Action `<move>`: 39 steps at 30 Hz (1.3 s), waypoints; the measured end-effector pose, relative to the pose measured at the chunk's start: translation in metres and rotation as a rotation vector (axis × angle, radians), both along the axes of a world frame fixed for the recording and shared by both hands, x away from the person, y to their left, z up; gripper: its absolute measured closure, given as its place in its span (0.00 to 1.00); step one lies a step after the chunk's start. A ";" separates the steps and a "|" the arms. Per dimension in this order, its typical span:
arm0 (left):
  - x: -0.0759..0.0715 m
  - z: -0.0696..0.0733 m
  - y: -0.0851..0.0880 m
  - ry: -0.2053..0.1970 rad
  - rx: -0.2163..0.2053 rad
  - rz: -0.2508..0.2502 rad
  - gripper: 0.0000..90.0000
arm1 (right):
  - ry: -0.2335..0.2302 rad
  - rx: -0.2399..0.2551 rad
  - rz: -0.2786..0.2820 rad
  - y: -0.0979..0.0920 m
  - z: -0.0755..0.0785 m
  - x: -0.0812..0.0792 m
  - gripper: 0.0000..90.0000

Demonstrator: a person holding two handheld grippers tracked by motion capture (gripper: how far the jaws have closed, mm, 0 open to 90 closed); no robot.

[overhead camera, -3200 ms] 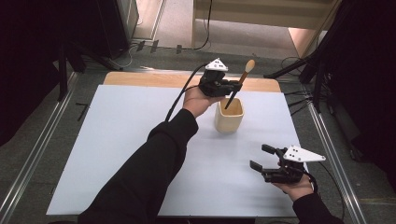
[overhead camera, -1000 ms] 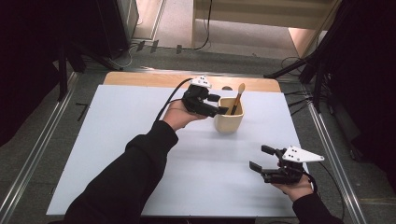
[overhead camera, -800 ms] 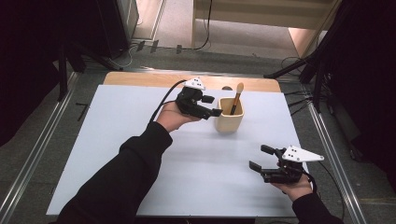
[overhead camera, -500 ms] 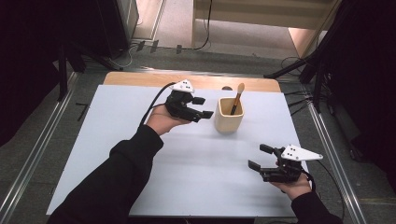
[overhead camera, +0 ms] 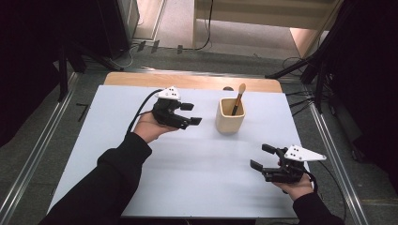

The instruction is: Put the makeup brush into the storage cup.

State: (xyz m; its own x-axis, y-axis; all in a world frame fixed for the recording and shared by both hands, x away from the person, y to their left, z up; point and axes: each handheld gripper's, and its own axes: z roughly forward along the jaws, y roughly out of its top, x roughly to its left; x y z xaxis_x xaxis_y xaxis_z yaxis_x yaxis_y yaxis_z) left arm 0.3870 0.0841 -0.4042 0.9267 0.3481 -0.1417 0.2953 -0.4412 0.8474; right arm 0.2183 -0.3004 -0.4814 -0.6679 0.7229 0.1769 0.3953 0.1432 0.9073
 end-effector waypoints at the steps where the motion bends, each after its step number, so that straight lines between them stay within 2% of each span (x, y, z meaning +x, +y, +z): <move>1: -0.001 -0.001 0.002 -0.004 0.006 0.001 0.35 | 0.004 0.002 0.000 0.000 0.000 0.000 0.21; 4: -0.005 -0.002 0.009 -0.002 0.020 -0.001 0.35 | 0.001 0.005 0.000 0.000 0.000 0.000 0.21; 16: -0.019 -0.013 0.035 0.005 0.022 0.022 0.35 | 0.001 0.018 -0.004 0.000 0.001 -0.001 0.21; 20: -0.024 -0.018 0.045 -0.014 0.034 0.030 0.35 | -0.003 0.026 -0.006 -0.001 0.002 -0.001 0.21; 27: -0.031 -0.024 0.058 -0.003 0.023 0.049 0.35 | -0.001 0.023 -0.005 -0.001 0.001 -0.001 0.21; 29: -0.033 -0.024 0.061 0.003 0.032 0.046 0.35 | -0.001 0.023 -0.005 -0.001 0.001 -0.001 0.21; 35: -0.041 -0.028 0.073 0.001 0.017 0.063 0.35 | -0.005 0.022 -0.003 0.000 0.001 -0.001 0.21; 39: -0.044 -0.033 0.084 -0.006 0.033 0.085 0.35 | 0.001 0.022 -0.005 0.000 0.001 -0.001 0.21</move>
